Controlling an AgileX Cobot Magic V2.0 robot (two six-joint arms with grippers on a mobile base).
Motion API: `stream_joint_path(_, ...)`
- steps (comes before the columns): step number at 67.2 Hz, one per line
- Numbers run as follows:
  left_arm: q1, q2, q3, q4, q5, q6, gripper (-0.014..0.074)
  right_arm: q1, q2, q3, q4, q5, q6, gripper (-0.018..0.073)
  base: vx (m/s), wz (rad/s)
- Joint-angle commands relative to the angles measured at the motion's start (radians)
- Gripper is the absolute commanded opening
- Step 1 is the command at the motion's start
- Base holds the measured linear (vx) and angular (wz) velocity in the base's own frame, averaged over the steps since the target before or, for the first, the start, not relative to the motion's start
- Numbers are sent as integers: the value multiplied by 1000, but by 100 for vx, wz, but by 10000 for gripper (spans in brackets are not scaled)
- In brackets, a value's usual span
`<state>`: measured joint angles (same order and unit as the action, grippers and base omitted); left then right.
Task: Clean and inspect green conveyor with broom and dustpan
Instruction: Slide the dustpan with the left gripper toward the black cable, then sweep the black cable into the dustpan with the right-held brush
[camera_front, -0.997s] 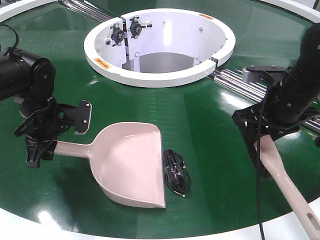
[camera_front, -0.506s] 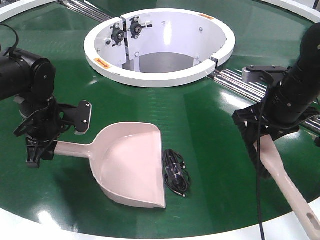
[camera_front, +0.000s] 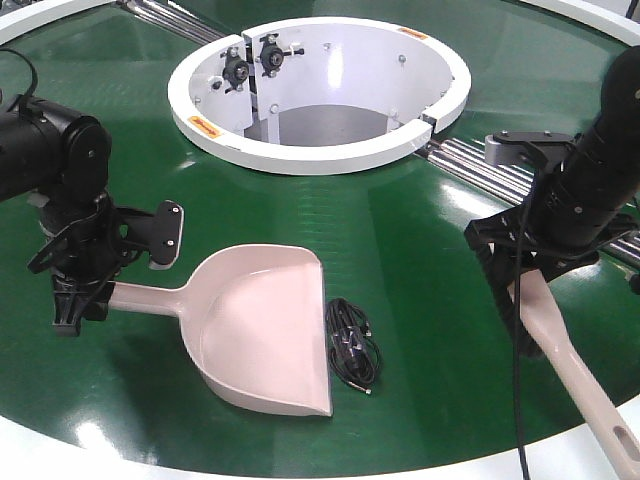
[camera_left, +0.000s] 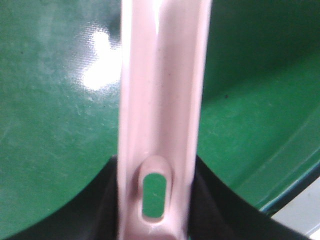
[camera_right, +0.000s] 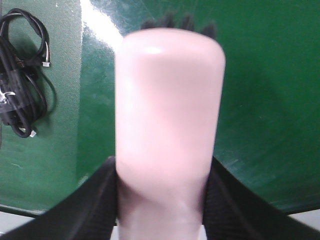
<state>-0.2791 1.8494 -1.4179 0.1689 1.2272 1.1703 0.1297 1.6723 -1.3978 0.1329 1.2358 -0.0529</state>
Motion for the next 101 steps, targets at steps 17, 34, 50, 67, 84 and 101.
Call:
stream_joint_path(17,-9,-51,-25,-20,27,-15,-6,48,36,-52,79,23,79,-3,0,0)
stream_joint_path(34,-9,-51,-25,-20,27,-15,-6,134,191,-124,82,54,115,-2,0,0)
stream_joint_path(50,-9,-51,-25,-20,28,-15,-6,202,301,-198,110,54,144,-2,0,0)
stream_joint_path(67,-9,-51,-25,-20,28,-15,-6,267,377,-240,195,54,157,-2,0,0)
stream_joint_path(84,-9,-51,-25,-20,30,-15,-6,323,453,-360,307,54,157,-2,0,0)
stream_joint_path(101,-9,-51,-25,-19,30,-15,-6,368,515,-514,380,54,184,-2,0,0)
